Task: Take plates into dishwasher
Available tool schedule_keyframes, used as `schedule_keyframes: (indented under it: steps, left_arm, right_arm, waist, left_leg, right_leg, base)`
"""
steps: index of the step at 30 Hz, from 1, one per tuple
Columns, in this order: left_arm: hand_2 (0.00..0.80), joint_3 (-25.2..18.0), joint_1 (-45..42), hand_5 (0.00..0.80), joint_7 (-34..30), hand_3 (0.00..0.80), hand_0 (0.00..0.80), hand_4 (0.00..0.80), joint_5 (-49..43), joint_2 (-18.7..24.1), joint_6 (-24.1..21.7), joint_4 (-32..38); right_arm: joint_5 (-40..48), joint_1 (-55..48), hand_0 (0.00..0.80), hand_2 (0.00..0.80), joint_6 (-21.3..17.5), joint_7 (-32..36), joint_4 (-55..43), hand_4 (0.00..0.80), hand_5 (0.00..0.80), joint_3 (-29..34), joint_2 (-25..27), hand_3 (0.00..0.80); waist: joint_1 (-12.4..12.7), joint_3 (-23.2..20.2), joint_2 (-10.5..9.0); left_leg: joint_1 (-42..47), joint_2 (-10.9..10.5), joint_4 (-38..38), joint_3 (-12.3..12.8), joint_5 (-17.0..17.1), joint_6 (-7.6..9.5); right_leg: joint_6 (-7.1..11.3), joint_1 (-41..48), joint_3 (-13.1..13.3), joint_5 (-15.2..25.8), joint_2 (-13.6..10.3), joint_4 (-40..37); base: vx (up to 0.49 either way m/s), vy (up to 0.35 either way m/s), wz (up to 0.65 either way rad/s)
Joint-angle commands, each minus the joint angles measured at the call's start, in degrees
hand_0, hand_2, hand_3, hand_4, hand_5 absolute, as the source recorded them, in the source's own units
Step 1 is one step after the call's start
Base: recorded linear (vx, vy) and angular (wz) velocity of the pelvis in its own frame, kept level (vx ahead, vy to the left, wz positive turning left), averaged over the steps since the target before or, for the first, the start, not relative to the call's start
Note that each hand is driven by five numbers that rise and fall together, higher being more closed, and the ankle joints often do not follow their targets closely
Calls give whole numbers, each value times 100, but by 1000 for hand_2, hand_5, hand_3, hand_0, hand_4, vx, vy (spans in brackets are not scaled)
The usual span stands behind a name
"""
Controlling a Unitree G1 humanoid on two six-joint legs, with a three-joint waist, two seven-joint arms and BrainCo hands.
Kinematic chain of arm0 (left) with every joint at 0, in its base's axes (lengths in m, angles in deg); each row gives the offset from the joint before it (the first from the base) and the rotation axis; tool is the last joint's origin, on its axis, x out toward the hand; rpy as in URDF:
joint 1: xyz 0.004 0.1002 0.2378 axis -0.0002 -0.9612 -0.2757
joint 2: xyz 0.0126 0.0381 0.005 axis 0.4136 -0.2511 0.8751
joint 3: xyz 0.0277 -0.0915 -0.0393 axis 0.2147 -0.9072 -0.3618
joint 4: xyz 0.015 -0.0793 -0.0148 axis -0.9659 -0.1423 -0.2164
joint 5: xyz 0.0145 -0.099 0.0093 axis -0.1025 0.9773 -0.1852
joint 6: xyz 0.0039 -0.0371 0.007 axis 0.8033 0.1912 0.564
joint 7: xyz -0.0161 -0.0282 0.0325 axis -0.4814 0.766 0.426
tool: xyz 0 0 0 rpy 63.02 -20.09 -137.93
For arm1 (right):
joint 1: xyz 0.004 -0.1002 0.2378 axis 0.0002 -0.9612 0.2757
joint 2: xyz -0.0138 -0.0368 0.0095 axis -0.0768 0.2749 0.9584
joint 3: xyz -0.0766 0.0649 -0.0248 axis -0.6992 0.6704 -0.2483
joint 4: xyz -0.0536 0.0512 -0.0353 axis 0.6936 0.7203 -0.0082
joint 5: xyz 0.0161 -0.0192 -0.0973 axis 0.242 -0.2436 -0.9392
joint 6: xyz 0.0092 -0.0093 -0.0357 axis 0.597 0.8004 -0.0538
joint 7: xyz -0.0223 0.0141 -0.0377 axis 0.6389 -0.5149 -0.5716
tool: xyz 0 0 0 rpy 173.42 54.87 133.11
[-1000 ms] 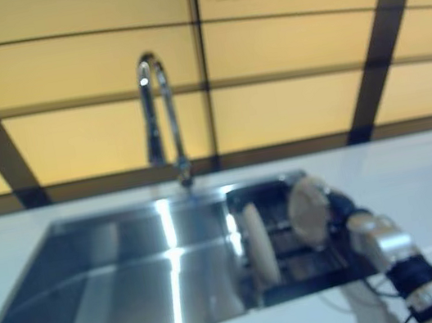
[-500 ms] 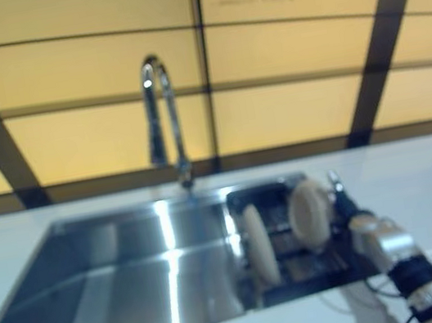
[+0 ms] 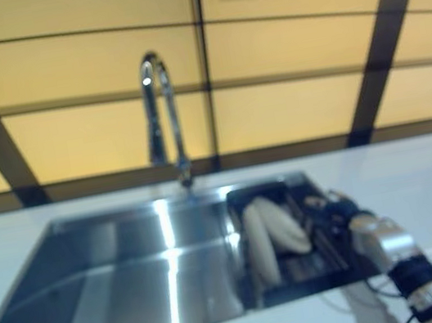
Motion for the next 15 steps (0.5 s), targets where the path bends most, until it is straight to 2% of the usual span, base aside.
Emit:
schedule_keyframes:
  steps: [1,12,15]
  left_arm:
    - [0,311,318,0,-23,0,0,0,-167,82,-77,-177]
    - [0,302,312,0,-22,0,0,0,-181,88,-74,-164]
    - [0,305,307,0,-7,0,0,0,-171,81,-76,-150]
  right_arm:
    - [-79,785,0,0,-187,20,164,0,0,83,433,0]
    - [-168,740,0,0,-259,86,159,0,0,56,442,0]
    - [-701,766,0,0,-509,160,83,0,0,29,505,0]
  waist:
    - [142,74,-64]
    - [133,73,-57]
    - [129,78,-50]
  left_leg:
    - [64,-378,15,117,-503,356]
    - [60,-380,15,129,-503,361]
    - [60,-374,15,122,-497,357]
  right_leg:
    - [100,141,153,-364,288,144]
    - [98,128,166,-364,294,144]
    - [99,127,171,-364,294,146]
  base:
    - [0,0,0]
    - [0,0,0]
    - [0,0,0]
